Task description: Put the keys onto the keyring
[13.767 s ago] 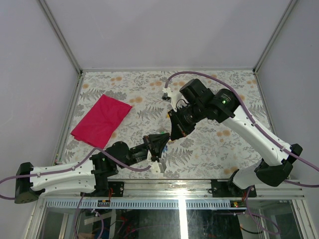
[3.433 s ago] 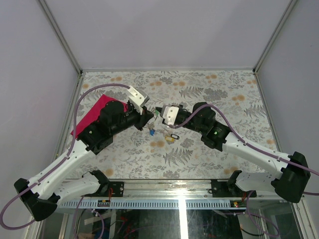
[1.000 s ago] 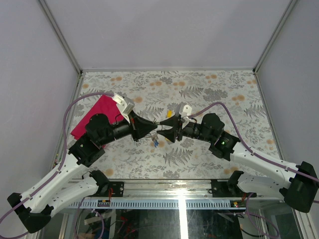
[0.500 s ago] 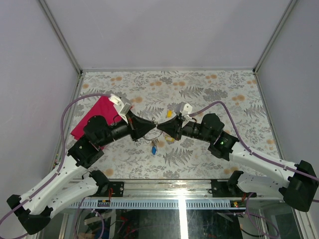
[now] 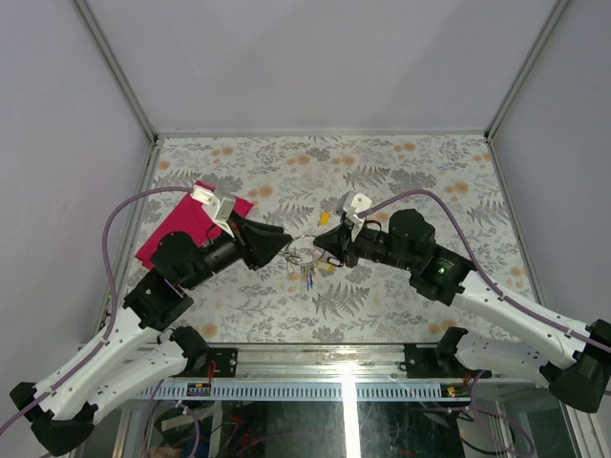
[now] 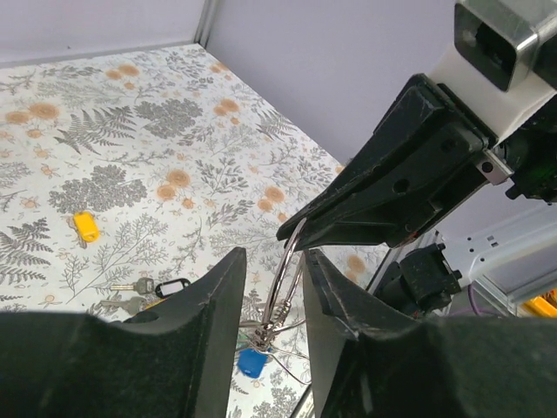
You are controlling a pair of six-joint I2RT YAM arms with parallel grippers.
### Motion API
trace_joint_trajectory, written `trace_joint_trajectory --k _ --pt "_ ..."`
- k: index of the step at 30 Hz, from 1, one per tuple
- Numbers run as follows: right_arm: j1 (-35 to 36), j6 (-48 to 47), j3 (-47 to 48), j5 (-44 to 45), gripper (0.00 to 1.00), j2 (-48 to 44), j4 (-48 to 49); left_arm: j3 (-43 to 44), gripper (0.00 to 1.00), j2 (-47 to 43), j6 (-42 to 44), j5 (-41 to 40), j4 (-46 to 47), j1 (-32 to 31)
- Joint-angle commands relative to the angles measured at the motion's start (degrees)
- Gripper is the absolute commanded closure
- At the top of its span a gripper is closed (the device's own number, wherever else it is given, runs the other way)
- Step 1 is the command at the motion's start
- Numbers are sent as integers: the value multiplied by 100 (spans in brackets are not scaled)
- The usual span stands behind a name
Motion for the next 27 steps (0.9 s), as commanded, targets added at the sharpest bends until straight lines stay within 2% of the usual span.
trace_joint_trajectory --k 1,11,21,27 --pt "22 -137 445 298 100 -249 -444 -56 65 -144 -61 -343 363 11" --pt "18 -87 1219 644 100 -61 -1532 -17 62 -167 207 -285 115 11" --pt "16 -1434 1351 129 100 -115 -1842 773 53 462 1146 774 -515 16" --pt "16 -1675 1477 -46 100 -28 -1949 900 50 715 1303 1181 -497 6"
